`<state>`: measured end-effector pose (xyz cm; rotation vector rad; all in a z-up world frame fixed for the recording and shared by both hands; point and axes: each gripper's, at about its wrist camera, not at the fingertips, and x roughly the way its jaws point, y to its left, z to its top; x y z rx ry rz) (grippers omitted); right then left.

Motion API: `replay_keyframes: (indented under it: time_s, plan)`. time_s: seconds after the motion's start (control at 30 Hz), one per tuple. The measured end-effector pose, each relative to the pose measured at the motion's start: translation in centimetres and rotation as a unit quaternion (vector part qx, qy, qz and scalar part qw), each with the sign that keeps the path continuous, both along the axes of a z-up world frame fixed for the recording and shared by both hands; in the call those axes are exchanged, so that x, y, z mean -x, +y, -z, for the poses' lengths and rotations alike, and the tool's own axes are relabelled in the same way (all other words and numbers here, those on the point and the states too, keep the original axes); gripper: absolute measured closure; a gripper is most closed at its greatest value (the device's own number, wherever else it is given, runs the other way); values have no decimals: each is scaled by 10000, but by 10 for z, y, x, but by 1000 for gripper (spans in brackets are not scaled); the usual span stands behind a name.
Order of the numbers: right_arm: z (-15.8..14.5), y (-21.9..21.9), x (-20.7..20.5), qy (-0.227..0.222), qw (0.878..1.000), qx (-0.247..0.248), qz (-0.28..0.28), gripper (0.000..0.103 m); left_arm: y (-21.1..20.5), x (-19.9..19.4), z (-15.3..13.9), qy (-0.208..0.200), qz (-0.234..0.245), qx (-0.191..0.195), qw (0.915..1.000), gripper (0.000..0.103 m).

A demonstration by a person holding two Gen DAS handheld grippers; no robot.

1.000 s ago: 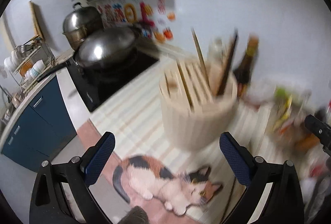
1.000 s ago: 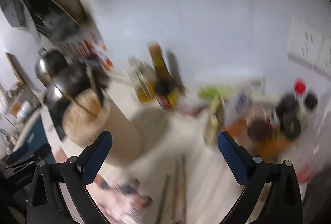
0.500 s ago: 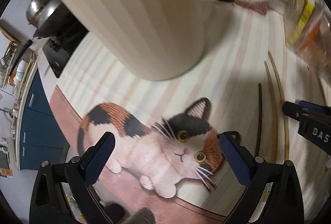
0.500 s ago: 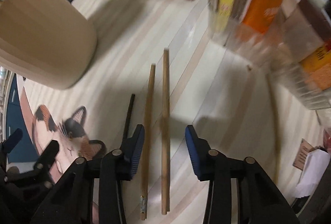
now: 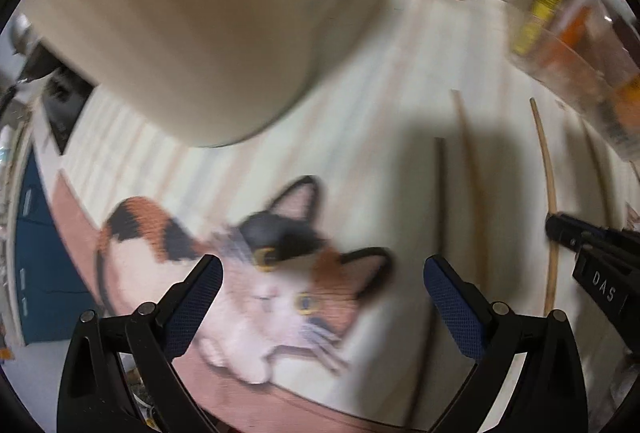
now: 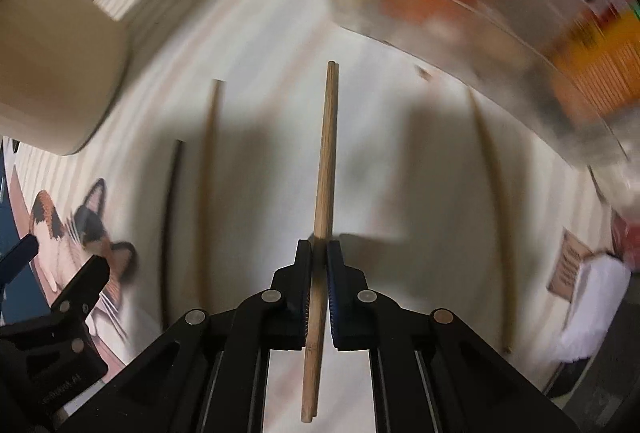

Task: Organize utensils
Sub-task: 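Grasp a dark chopstick with the left tool while the right tool grasps a wooden chopstick, then lift both held chopsticks upright and carry them to the holder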

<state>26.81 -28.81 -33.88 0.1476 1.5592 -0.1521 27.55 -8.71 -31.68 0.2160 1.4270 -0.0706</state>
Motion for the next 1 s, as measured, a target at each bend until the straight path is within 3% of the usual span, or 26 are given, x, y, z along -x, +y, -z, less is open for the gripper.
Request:
replay_keyframes:
  time_s: [0.07, 0.23, 0.27, 0.33, 0.4, 0.43, 0.5, 0.63, 0.7, 1.0]
  plan:
    - [-1, -13, 12, 17, 9999, -11, 126, 95, -12, 1, 3, 55, 135, 91, 9999, 8]
    - [-4, -33, 32, -2, 9993, -200, 313, 95, -38, 2, 17, 208, 490, 64, 9986, 34]
    - [-4, -34, 33, -3, 9993, -212, 305, 95, -42, 3, 21, 242, 555, 32, 9982, 49]
    - [-4, -35, 34, 22, 9995, -160, 258, 95, -45, 5, 23, 198, 587, 99, 9980, 68]
    - [-3, -30, 35, 53, 9998, -44, 182, 95, -44, 5, 25, 281, 542, 423, 9972, 90]
    - [-1, -24, 28, 68, 9999, 9, 151, 95, -42, 5, 25, 283, 444, 469, 9975, 95]
    - [-1, -16, 24, 87, 9999, 56, 83, 95, -34, 4, 27, 257, 287, 411, 9984, 99]
    - [4, 2, 19, 291, 9985, -450, -111, 96, -2, 7, 30, 394, -278, 486, 9977, 99]
    - [4, 11, 23, 359, 9979, -480, -261, 96, 13, 14, 32, 512, -528, 540, 9958, 99]
    - [8, 26, 12, 662, 9950, -312, -677, 95, 21, 30, 44, 369, -449, 467, 9972, 99]
